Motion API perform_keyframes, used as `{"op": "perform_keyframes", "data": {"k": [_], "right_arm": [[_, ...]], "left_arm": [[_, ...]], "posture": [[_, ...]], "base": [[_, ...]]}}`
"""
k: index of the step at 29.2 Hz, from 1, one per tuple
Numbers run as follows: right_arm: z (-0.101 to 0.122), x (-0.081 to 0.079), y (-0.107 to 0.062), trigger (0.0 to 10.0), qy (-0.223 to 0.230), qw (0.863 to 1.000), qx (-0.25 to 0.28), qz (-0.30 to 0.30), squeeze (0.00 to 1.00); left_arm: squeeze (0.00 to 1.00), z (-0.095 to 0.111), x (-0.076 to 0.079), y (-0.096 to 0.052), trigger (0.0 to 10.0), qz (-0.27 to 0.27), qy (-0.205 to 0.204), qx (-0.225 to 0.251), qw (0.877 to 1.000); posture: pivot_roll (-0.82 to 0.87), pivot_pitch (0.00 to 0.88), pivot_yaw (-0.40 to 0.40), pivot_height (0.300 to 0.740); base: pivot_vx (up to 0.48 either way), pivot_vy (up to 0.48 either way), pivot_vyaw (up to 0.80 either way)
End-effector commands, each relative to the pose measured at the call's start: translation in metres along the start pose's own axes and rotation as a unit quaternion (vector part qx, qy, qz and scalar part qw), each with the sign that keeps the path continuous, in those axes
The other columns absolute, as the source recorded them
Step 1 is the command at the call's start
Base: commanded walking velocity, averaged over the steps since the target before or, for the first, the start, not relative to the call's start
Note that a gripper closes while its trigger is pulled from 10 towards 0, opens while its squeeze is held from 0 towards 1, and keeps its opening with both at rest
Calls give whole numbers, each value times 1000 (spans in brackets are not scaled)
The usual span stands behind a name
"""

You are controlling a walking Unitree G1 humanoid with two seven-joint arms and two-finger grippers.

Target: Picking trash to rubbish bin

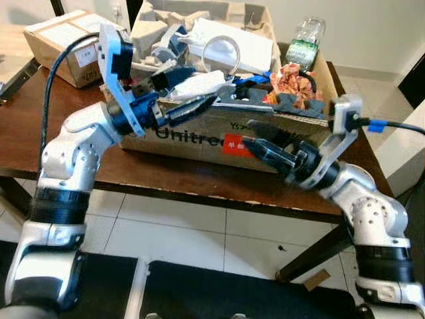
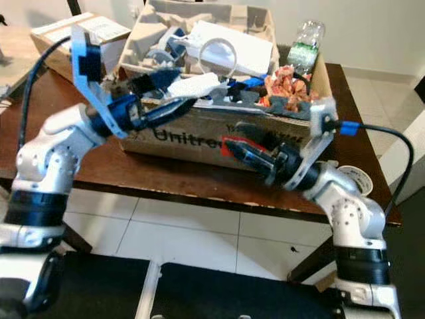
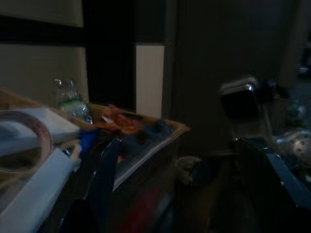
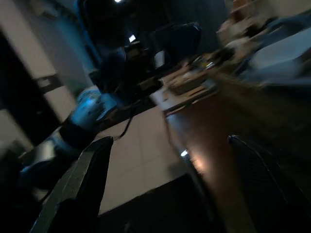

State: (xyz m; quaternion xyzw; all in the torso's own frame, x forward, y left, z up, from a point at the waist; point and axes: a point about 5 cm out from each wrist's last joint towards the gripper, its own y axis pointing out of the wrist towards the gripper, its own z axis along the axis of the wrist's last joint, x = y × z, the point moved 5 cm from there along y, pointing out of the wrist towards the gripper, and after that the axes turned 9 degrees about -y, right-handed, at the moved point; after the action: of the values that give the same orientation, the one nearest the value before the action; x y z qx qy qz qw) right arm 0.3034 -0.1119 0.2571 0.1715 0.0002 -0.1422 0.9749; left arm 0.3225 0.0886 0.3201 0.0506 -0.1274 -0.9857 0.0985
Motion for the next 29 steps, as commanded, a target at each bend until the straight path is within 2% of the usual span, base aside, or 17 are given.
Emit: {"op": "perform_keyframes", "data": {"k": [1,2,5,8,9,10,12,15,18,23,24,26,29], "right_arm": [[-13,-11,-1,10000,12,999,-35,28,0],[-28,-14,-4,10000,14,997,-74,35,0],[-40,-16,-7,10000,17,994,-104,39,0],[-72,-18,-19,10000,24,983,-180,32,0],[-72,-18,-19,10000,24,983,-180,32,0],[-92,-15,-28,10000,25,974,-224,16,0],[-98,-14,-31,10000,23,971,-237,11,0],[-116,-10,-42,10000,21,961,-277,-12,0],[-132,-13,-50,10000,27,952,-306,-12,0],[-159,-16,-66,10000,32,933,-358,-20,0],[-159,-16,-66,10000,32,933,-358,-20,0],[-171,-15,-72,10000,37,926,-375,-31,0],[-192,-15,-83,10000,55,919,-386,-64,0]], "left_arm": [[0,-20,12,-4,10000,-31,-25,-53,998],[0,-36,17,-8,10000,-35,-38,-90,995],[0,-46,20,-10,10000,-39,-46,-113,992],[0,-70,31,-16,10000,-39,-80,-167,982],[0,-70,31,-16,10000,-39,-80,-167,982],[0,-87,32,-21,10000,-25,-94,-200,975],[0,-92,32,-23,10000,-19,-98,-210,973],[0,-114,32,-32,10000,3,-102,-253,962],[0,-131,37,-39,10000,11,-130,-274,953],[0,-172,50,-57,10000,26,-166,-340,925],[0,-172,50,-57,10000,26,-166,-340,925],[0,-190,54,-66,10000,45,-175,-366,913],[0,-226,61,-84,10000,91,-200,-414,883]], "posture": [[18,163,-37,740],[16,163,-36,740],[16,162,-36,740],[15,159,-35,740],[15,159,-35,740],[13,160,-33,740],[13,160,-33,740],[12,159,-34,740],[13,159,-33,740],[14,149,-33,740],[14,149,-33,740],[14,147,-33,740],[16,143,-35,740]], "base": [[0,0,0],[0,0,0],[0,0,0],[0,0,0],[0,0,0],[0,0,0],[0,0,0],[0,0,0],[0,0,0],[0,0,0],[0,0,0],[0,0,0],[0,0,0]]}}
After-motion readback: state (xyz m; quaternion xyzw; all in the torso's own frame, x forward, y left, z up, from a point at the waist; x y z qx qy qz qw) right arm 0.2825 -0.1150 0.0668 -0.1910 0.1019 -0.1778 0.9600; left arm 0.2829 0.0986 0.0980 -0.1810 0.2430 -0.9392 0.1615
